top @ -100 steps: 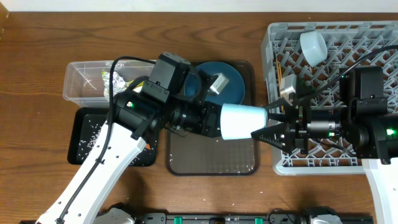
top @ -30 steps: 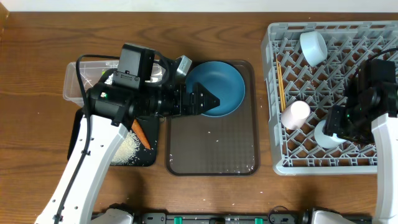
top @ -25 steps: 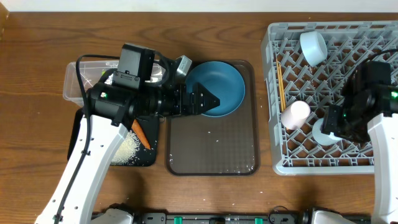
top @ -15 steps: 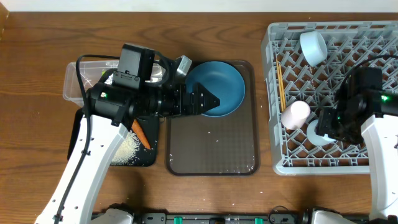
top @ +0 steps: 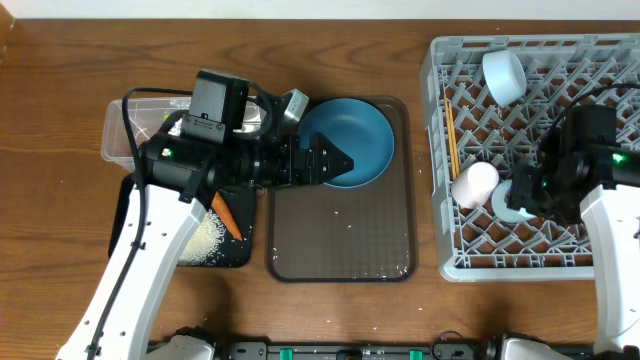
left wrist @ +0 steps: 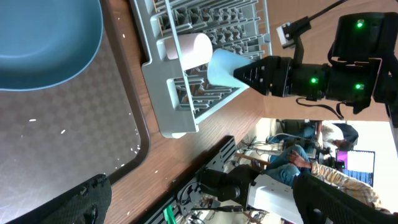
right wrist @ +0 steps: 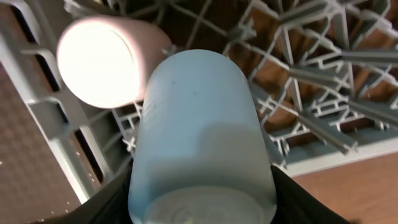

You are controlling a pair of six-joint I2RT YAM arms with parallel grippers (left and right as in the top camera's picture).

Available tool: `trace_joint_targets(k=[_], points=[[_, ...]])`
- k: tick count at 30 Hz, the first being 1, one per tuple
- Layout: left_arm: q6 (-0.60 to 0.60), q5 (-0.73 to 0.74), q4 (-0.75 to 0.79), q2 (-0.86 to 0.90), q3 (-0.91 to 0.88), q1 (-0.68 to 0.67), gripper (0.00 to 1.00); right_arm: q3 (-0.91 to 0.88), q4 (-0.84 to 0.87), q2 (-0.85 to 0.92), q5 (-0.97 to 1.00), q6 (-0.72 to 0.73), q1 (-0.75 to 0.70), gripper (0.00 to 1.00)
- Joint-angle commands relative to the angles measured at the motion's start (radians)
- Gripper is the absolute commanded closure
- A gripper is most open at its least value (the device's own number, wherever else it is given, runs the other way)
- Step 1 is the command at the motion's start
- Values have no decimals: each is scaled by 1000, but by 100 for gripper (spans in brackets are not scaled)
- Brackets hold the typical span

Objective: Sort waste into correct bins and load items into the dishwasher rack
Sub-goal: 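Lower the light-blue cup upside down into the rack and release it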

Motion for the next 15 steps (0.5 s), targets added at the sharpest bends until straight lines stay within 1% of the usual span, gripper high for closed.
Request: trace_joint_targets(k=[1,6,15], points=[[17,-9,0,-3,-7,3,5,35,2,-3,-23,-8,-4,64],[17,-9,0,-3,-7,3,5,71,-37,-5,-2,-9,-6,64],[17,-9,0,-3,-7,3,5,80,-46,-5,-3,-8,-6,63]])
